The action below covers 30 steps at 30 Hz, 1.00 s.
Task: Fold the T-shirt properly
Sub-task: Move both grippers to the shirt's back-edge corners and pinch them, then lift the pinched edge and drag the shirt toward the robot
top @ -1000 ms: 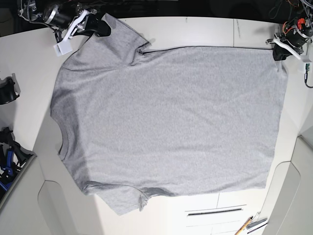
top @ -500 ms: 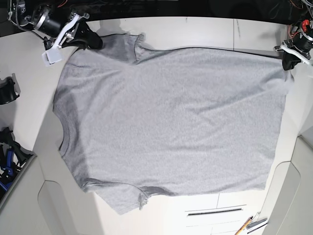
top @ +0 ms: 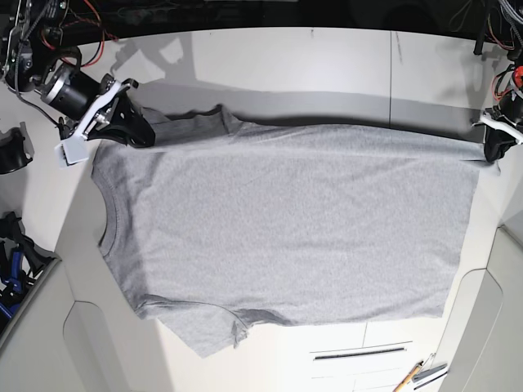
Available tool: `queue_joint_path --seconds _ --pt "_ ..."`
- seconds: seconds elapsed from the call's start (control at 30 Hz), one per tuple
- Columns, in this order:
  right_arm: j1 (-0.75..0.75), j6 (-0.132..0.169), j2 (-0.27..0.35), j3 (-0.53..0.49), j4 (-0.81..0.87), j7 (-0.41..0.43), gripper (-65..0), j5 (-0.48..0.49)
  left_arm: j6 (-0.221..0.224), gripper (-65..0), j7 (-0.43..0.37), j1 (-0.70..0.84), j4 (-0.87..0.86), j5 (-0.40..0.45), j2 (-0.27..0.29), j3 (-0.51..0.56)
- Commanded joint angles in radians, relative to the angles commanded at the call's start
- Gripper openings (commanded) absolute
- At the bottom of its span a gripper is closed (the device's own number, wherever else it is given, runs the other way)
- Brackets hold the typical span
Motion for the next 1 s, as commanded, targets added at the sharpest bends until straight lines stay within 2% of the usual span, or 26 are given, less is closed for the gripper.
queue_joint_path --seconds 0.13,0.2,0.43,0.6,0.7,0.9,1.0 --pt "0.123 0.001 0.002 -0.001 -0.118 -0.018 -65.0 0.000 0.005 -65.0 -0.013 -0.086 -0.092 0.050 0.000 0.086" --pt "0.179 0.001 0.004 -0.010 -0.158 -0.022 -65.0 -0.005 0.033 -65.0 -0.027 -0.142 -0.132 0.051 0.000 0.101" --pt "0.377 0.001 0.005 -0.110 -0.298 -0.022 -65.0 -0.096 0.033 -65.0 -0.027 -0.262 -0.216 0.053 0.000 0.134" --pt "0.508 0.001 0.005 -0.166 -0.426 -0.022 -65.0 -0.132 0.035 -65.0 -0.081 -0.356 -0.275 0.172 0.000 0.218" --pt "0.555 0.000 0.005 -0.191 -0.495 -0.011 -65.0 -0.141 0.061 -65.0 -0.087 -0.409 -0.313 0.209 0.001 0.240" --pt "0.599 0.000 0.004 -0.214 -0.559 0.066 -65.0 -0.187 0.063 -65.0 -0.092 -0.479 -0.414 0.217 0.001 0.287" --pt "0.599 0.000 0.004 -0.214 -0.559 0.088 -65.0 -0.223 0.064 -65.0 -0.151 -0.483 -0.452 0.227 0.002 0.309"
